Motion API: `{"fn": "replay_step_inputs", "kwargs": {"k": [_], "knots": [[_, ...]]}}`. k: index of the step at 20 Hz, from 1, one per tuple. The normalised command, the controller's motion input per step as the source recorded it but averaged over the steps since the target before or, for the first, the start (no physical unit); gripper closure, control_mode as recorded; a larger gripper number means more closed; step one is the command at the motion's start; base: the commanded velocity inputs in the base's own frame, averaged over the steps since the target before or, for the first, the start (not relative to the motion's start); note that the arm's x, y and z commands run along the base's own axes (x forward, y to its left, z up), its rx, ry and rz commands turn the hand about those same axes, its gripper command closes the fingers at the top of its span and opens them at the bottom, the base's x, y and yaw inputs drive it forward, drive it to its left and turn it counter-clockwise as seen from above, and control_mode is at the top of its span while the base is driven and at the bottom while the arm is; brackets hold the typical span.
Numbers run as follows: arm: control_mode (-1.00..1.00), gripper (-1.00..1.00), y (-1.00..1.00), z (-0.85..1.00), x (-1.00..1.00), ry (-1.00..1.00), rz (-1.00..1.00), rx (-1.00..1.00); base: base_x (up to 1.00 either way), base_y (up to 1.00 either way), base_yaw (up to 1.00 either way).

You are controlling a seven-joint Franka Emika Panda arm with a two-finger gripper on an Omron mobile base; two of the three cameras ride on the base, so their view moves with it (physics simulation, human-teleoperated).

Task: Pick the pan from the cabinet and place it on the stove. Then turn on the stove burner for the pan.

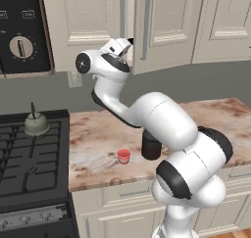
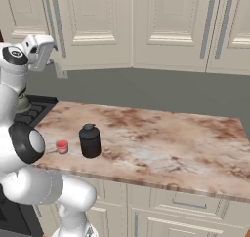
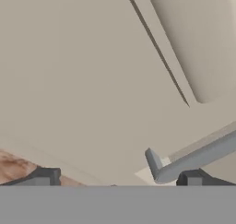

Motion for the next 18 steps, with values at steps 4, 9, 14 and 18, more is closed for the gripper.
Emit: {"fn": "replay_step_inputs", "kwargs": {"k": [4, 9, 14, 18], "knots": [[-1.0, -1.0, -0.07, 0.0, 0.17, 0.05, 0.0, -0.03, 0.0, 0.0, 0.0], [-1.0, -1.0, -0.27, 0.0, -0.01, 0.01, -0.01, 0.0, 0.0, 0.0, 0.0], [-1.0, -1.0, -0.34, -0.09, -0.14, 0.0, -0.03, 0.0, 0.0, 0.0, 0.0], [-1.0, -1.0, -0.4, -0.08, -0.27, 0.0, -0.03, 0.0, 0.0, 0.0, 0.0]]}}
